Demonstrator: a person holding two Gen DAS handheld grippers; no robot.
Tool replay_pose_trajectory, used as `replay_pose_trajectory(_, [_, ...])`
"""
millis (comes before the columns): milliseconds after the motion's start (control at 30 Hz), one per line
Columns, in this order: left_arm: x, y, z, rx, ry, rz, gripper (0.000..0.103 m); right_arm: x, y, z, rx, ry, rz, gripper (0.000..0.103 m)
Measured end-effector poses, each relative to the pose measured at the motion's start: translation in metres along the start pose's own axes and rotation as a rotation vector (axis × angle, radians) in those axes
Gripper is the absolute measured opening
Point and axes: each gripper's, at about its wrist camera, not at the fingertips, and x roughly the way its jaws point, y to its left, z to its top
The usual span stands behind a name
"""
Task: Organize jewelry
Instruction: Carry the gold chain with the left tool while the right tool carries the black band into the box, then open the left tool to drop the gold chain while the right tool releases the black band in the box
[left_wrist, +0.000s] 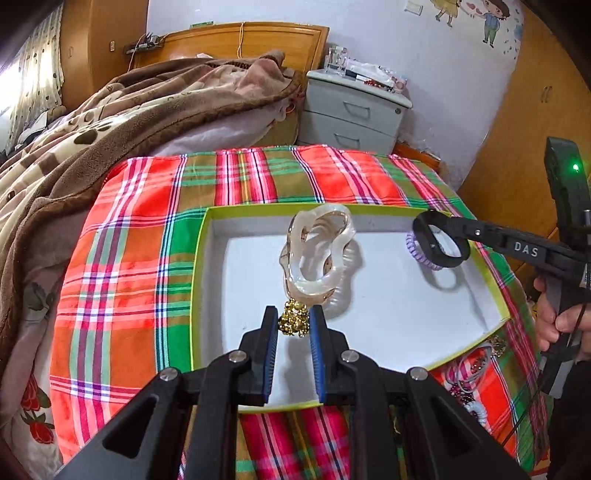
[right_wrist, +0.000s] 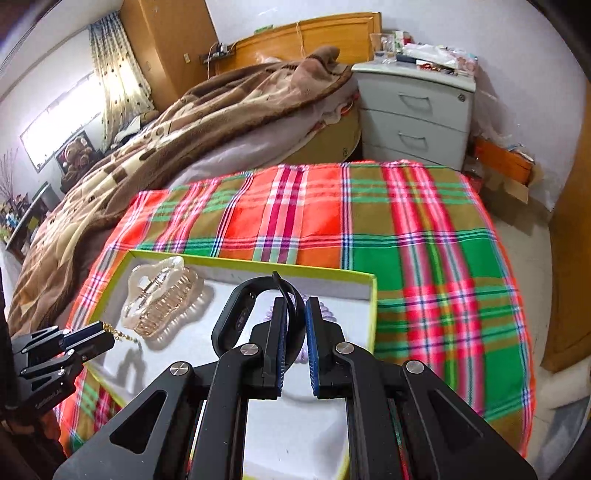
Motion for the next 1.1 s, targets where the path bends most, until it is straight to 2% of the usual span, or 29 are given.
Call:
replay_pose_trajectory(367, [0.017,0.005,-0.003,-0.007,0.038,0.023,0.018,0.023,0.003,0.002,-0.041,0.044,-0.036,0.010])
replay_pose_trajectory(800, [0.022,0.007,-0.004,-0.017,0.057,0.018,0.018,0.028,0.002,0.005,-0.044,0.043,-0.043,0.011])
replay_pose_trajectory(967, [0.022,0.006,-0.004,-0.014,0.055,0.010,0.024,0.029,0.003,0.005,-0.043,0.040,-0.045,0.012])
replay_pose_trajectory(1100, [0.019,0.004,-0.003,-0.015,0.048,0.002,0.033,0.027,0.002,0.006,-0.028,0.031,-0.038,0.017])
